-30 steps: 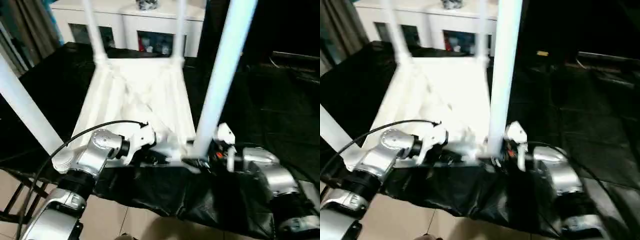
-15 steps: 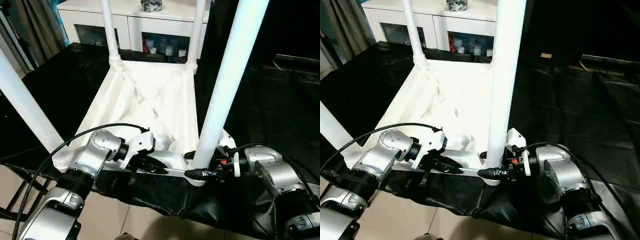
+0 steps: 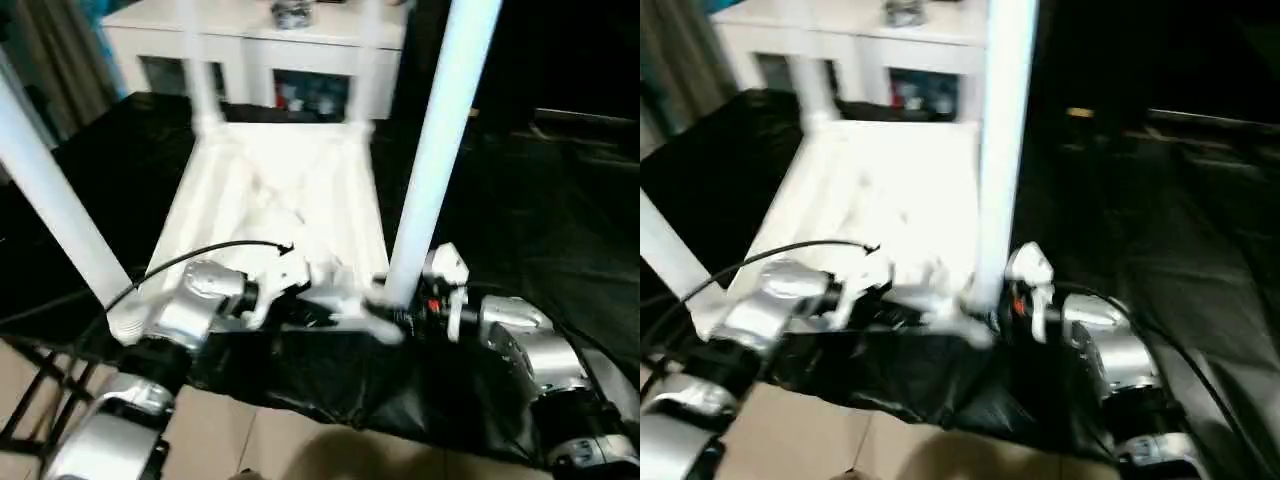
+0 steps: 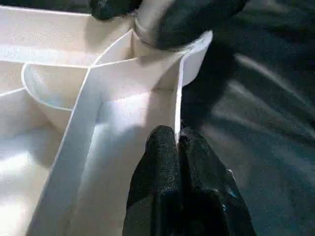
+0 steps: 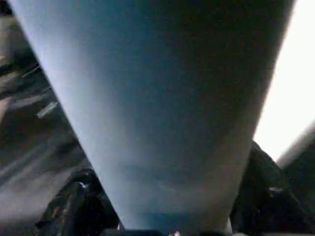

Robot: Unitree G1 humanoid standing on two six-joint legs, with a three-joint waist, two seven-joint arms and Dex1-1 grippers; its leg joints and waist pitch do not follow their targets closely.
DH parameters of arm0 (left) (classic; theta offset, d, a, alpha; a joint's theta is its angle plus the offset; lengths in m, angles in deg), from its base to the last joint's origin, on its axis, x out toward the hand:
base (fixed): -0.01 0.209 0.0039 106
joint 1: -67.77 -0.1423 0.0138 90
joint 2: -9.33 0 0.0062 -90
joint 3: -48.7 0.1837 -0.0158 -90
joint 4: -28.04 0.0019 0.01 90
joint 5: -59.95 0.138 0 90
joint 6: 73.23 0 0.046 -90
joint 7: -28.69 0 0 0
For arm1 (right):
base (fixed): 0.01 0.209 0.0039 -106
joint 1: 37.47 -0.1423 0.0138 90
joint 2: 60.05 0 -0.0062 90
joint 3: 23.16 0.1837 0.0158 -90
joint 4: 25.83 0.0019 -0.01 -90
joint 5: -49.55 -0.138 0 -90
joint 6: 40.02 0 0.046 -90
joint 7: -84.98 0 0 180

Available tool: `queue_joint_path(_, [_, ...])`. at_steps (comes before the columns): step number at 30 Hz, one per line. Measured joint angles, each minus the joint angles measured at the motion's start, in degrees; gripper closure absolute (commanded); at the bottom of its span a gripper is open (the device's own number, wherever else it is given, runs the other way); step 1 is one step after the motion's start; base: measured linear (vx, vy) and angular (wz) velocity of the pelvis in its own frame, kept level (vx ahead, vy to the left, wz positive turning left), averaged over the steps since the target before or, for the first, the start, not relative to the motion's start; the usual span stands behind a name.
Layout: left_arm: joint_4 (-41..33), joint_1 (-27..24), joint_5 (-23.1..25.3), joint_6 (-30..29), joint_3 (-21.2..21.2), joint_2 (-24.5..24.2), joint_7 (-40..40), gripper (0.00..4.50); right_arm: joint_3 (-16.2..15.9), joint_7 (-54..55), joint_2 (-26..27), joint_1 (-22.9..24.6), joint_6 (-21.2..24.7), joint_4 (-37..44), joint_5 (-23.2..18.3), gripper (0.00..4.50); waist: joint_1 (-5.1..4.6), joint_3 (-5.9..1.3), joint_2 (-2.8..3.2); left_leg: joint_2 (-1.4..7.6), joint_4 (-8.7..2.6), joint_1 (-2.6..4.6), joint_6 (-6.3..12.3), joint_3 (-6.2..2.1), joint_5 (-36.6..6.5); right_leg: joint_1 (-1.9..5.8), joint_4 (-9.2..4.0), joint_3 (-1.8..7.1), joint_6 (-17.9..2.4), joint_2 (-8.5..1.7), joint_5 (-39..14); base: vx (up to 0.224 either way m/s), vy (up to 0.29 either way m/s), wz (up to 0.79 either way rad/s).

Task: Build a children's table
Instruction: Rotate leg to tighten

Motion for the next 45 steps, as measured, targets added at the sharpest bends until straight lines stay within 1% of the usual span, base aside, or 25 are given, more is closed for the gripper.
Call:
queue_joint_path(3, [-1.35, -0.60, 0.40, -2.56, -0.35, 1.54, 4.35, 4.50, 1.88, 9.54, 3.57, 0.38, 0.65, 0.45, 1.02, 2.30, -0.84, 0.00, -0.03, -0.05, -0.09, 0.30, 0.00, -0.09, 0.00, 0.17, -0.09, -0.02, 0.05, 0.00, -0.03, 0.000, 0.000, 0.00])
queue_joint_path(5, [-2.93, -1.37, 1.39, -3.88, -0.55, 2.84, 7.58, 4.50, 3.73, 17.95, 7.49, 1.14, 0.94, 1.78, 2.63, 2.36, -1.26, -0.01, -0.03, -0.08, -0.19, 0.47, -0.01, -0.10, 0.00, 0.26, -0.20, -0.02, 0.06, 0.00, -0.04, 0.000, 0.000, 0.00])
queue_joint_path(8, [-3.80, -1.94, 1.80, -4.94, -0.55, 3.84, 9.42, 4.50, 4.04, 22.41, 8.96, 1.96, 1.45, 3.16, 3.66, 2.36, -1.54, -0.10, 0.10, -0.16, -0.54, 0.63, 0.00, -0.23, -0.01, 0.59, -0.93, -0.12, 0.06, 0.04, -0.04, 0.000, 0.000, 0.00])
queue_joint_path(10, [-4.02, -2.08, 2.02, -4.85, -0.33, 3.88, 9.44, 4.50, 4.03, 24.11, 9.84, 2.90, 1.18, 4.37, 4.48, 2.36, -1.65, -0.13, 0.13, -0.26, -0.63, 0.65, 0.00, -0.23, -0.01, 0.67, -1.08, -0.06, 0.07, 0.02, -0.04, 0.000, 0.000, 0.00])
queue_joint_path(11, [-4.01, -2.09, 2.17, -4.52, -0.05, 3.89, 9.43, 4.50, 4.03, 24.66, 10.01, 3.27, 0.80, 4.67, 4.67, 2.04, -1.75, -0.14, 0.14, -0.30, -0.62, 0.67, 0.00, -0.23, -0.01, 0.72, -1.13, -0.01, 0.09, 0.01, -0.06, 0.000, 0.000, 0.00])
queue_joint_path(13, [-3.99, -2.09, 2.26, -4.09, 0.27, 3.88, 9.46, 4.50, 4.04, 24.85, 10.02, 3.29, 0.19, 4.44, 4.71, 1.72, -1.91, -0.14, 0.14, -0.32, -0.62, 0.64, 0.01, -0.23, -0.01, 0.73, -1.22, 0.02, 0.09, 0.01, -0.06, 0.000, 0.000, 0.00])
queue_joint_path(15, [-3.93, -2.09, 2.27, -3.85, 0.48, 3.88, 9.51, 4.50, 4.08, 24.84, 10.13, 3.10, -0.01, 4.03, 3.90, 1.71, -2.13, -0.14, 0.19, -0.32, -0.62, 0.63, 0.01, -0.23, -0.01, 0.73, -1.25, 0.02, 0.09, 0.01, -0.06, 0.000, 0.000, 0.00])
queue_joint_path(17, [-3.94, -2.10, 2.27, -3.75, 0.54, 3.86, 9.48, 4.50, 4.08, 24.25, 10.05, 3.06, 0.02, 4.00, 3.68, 1.52, -2.14, -0.11, 0.23, -0.32, -0.63, 0.62, 0.01, -0.24, -0.02, 0.73, -1.25, 0.02, 0.09, 0.01, -0.06, 0.000, 0.000, 0.00])
queue_joint_path(18, [-4.07, -2.15, 2.27, -3.70, 0.60, 3.85, 9.46, 4.50, 4.02, 23.16, 9.40, 3.06, 0.22, 4.12, 3.54, 1.30, -2.09, -0.09, 0.28, -0.32, -0.63, 0.61, 0.01, -0.25, -0.02, 0.73, -1.25, 0.01, 0.09, 0.01, -0.06, 0.000, 0.000, 0.00])
queue_joint_path(20, [-4.31, -2.16, 2.26, -3.44, 0.85, 3.85, 9.45, 4.50, 3.53, 20.78, 7.89, 3.32, 0.61, 4.79, 3.43, 1.22, -1.95, -0.07, 0.33, -0.32, -0.64, 0.56, 0.01, -0.25, -0.01, 0.73, -1.25, 0.02, 0.09, 0.01, -0.06, 0.000, 0.000, 0.00])
queue_joint_path(22, [-4.65, -2.15, 2.23, -3.15, 1.23, 3.95, 9.37, 4.50, 3.09, 17.35, 4.99, 4.32, 1.33, 6.65, 2.83, 1.22, -1.55, -0.03, 0.36, -0.32, -0.64, 0.49, 0.02, -0.24, -0.01, 0.73, -1.25, 0.03, 0.09, 0.01, -0.05, 0.000, 0.000, 0.00])
queue_joint_path(24, [-4.95, -2.15, 2.22, -2.65, 1.91, 4.07, 9.04, 4.50, 3.47, 13.44, 1.88, 6.25, 1.66, 8.55, 1.28, 1.22, -0.90, -0.03, 0.34, -0.33, -0.73, 0.48, 0.05, -0.15, -0.04, 0.78, -1.21, 0.13, 0.08, 0.01, -0.04, 0.000, 0.000, 0.00])
queue_joint_path(26, [-5.26, -2.16, 2.20, -2.39, 2.27, 4.04, 8.86, 4.50, 3.91, 10.04, -1.03, 7.96, 1.93, 10.25, -0.57, 1.22, -0.63, -0.01, 0.32, -0.32, -0.90, 0.49, 0.05, -0.01, -0.03, 0.74, -1.05, 0.24, 0.08, 0.01, -0.04, 0.000, 0.000, 0.00])
queue_joint_path(28, [-5.40, -2.19, 2.22, -2.10, 2.60, 4.01, 8.77, 4.50, 4.38, 5.41, -5.08, 10.64, 2.74, 13.51, -2.97, 1.22, 0.09, -0.04, 0.42, -0.33, -1.00, 0.46, 0.05, 0.04, -0.03, 0.72, -0.97, 0.32, 0.12, 0.01, -0.06, 0.000, 0.000, 0.00])
queue_joint_path(30, [-5.45, -2.21, 2.22, -1.81, 2.70, 3.93, 8.69, 4.50, 5.99, 0.94, -9.06, 12.58, 3.87, 15.79, -4.77, 1.22, 0.62, -0.03, 0.42, -0.29, -1.15, 0.49, 0.05, 0.05, -0.03, 0.71, -0.90, 0.33, 0.21, 0.05, -0.12, 0.000, 0.000, 0.00])
queue_joint_path(32, [-5.45, -2.29, 2.17, -1.40, 2.70, 3.61, 8.72, 4.50, 7.24, -2.18, -11.94, 13.69, 4.67, 17.70, -6.00, 1.22, 0.71, -0.01, 0.38, -0.24, -1.21, 0.48, 0.05, 0.03, -0.02, 0.69, -0.89, 0.27, 0.34, 0.09, -0.19, 0.000, 0.000, 0.00])
queue_joint_path(34, [-5.79, -2.54, 2.17, -1.28, 2.78, 3.59, 8.71, 4.50, 7.40, -6.05, -15.52, 16.02, 6.48, 20.82, -7.85, 1.22, 0.83, -0.01, 0.38, -0.22, -1.22, 0.50, 0.05, 0.01, -0.02, 0.70, -0.89, 0.24, 0.40, 0.09, -0.23, 0.000, 0.000, 0.00])
queue_joint_path(35, [-5.93, -2.65, 2.14, -1.25, 2.76, 3.32, 8.70, 4.50, 7.88, -7.44, -16.72, 16.91, 7.05, 21.73, -8.52, 1.22, 0.70, 0.01, 0.35, -0.22, -1.22, 0.49, 0.05, 0.02, -0.02, 0.70, -0.89, 0.24, 0.40, 0.09, -0.23, 0.000, 0.000, 0.00])
queue_joint_path(37, [-6.24, -2.96, 2.06, -1.22, 2.74, 3.22, 8.82, 4.50, 7.98, -9.60, -18.12, 18.26, 8.66, 23.48, -9.83, 1.22, 0.61, 0.02, 0.33, -0.23, -1.21, 0.43, 0.05, 0.02, -0.02, 0.70, -0.90, 0.23, 0.41, 0.08, -0.24, 0.000, 0.000, 0.00])
queue_joint_path(38, [-6.81, -3.37, 2.06, -1.19, 2.74, 3.16, 8.87, 4.50, 7.58, -10.71, -18.76, 19.21, 9.58, 24.98, -10.69, 1.22, 0.60, 0.00, 0.36, -0.23, -1.21, 0.45, 0.05, 0.02, -0.02, 0.70, -0.92, 0.23, 0.42, 0.08, -0.24, 0.000, 0.000, 0.00])
queue_joint_path(41, [-8.03, -4.40, 1.73, -0.99, 2.67, 3.23, 9.19, 4.50, 5.64, -12.09, -18.54, 19.60, 11.49, 27.50, -12.26, 1.22, 0.49, -0.03, 0.50, -0.23, -1.22, 0.44, 0.05, 0.02, -0.02, 0.69, -0.92, 0.23, 0.42, 0.09, -0.24, 0.000, 0.000, 0.00])
queue_joint_path(42, [-8.51, -4.69, 1.50, -1.21, 2.51, 3.28, 9.13, 4.23, 5.16, -12.14, -18.21, 19.59, 11.83, 28.23, -12.34, 1.19, 0.51, -0.01, 0.53, -0.23, -1.22, 0.45, 0.04, 0.02, -0.02, 0.69, -0.92, 0.23, 0.43, 0.09, -0.25, 0.000, 0.000, 0.00])
queue_joint_path(43, [-9.62, -5.18, 1.01, -2.19, 2.13, 3.28, 9.01, 4.23, 4.52, -12.02, -17.67, 19.42, 11.95, 28.84, -12.43, 1.19, 0.52, -0.04, 0.71, -0.23, -1.22, 0.46, 0.04, 0.02, -0.02, 0.65, -0.92, 0.23, 0.43, 0.08, -0.25, 0.000, 0.000, 0.00])
queue_joint_path(44, [-12.14, -6.62, -0.77, -4.51, 1.14, 3.15, 8.69, 4.06, 3.66, -11.52, -16.30, 18.86, 12.23, 29.13, -12.60, 1.18, 0.38, -0.06, 0.89, -0.23, -1.24, 0.41, 0.04, 0.03, -0.03, 0.55, -0.92, 0.23, 0.41, 0.08, -0.24, 0.000, 0.000, 0.00])
queue_joint_path(45, [-13.97, -7.90, -3.09, -6.15, 0.06, 3.42, 8.43, 4.06, 3.10, -11.21, -15.43, 18.73, 12.51, 29.21, -12.70, 1.18, 0.42, -0.07, 0.95, -0.23, -1.23, 0.20, 0.04, 0.03, -0.03, 0.45, -0.89, 0.23, 0.40, 0.08, -0.23, 0.000, 0.000, 0.00])
